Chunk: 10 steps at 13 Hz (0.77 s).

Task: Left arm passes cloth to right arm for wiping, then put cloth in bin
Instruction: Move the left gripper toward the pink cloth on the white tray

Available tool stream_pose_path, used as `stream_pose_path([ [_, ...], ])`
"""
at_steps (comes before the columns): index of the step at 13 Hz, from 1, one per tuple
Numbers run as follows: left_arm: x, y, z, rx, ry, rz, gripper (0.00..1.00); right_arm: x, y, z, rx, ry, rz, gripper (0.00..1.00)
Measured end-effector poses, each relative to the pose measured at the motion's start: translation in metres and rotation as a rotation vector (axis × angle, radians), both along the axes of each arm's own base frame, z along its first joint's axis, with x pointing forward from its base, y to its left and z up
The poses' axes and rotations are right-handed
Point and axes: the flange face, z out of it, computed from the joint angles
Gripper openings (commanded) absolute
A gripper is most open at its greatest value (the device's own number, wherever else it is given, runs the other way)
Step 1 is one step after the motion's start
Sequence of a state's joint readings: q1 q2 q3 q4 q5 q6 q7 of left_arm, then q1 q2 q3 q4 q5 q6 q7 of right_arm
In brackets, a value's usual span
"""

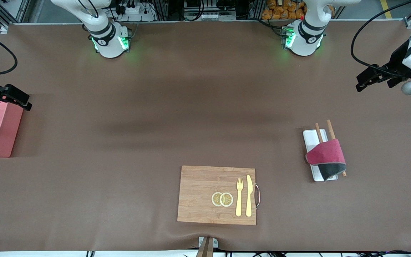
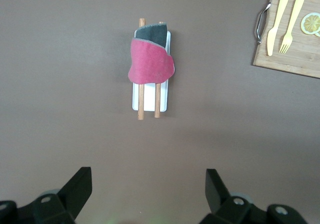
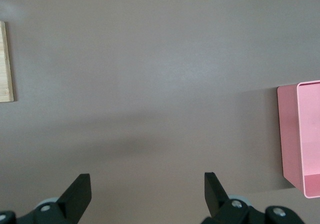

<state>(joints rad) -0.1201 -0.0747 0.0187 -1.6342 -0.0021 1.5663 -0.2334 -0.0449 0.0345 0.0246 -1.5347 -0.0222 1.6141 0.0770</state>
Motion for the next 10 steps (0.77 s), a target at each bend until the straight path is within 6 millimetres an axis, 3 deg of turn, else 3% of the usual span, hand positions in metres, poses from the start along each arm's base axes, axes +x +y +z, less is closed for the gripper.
stream_pose_path([
  [6, 0.006, 0.003, -0.001, 0.001, 0.005, 0.006, 1.00, 0.000, 0.000, 0.000, 0.000, 0.000, 0.000, 1.00],
  [8, 0.013, 0.003, -0.015, 0.004, 0.036, 0.007, 1.00, 0.000, 0.000, 0.000, 0.000, 0.000, 0.000, 1.00],
  [10, 0.028, 0.004, -0.043, 0.009, 0.079, 0.013, 1.00, 0.000, -0.002, 0.000, 0.000, 0.000, -0.003, 1.00],
])
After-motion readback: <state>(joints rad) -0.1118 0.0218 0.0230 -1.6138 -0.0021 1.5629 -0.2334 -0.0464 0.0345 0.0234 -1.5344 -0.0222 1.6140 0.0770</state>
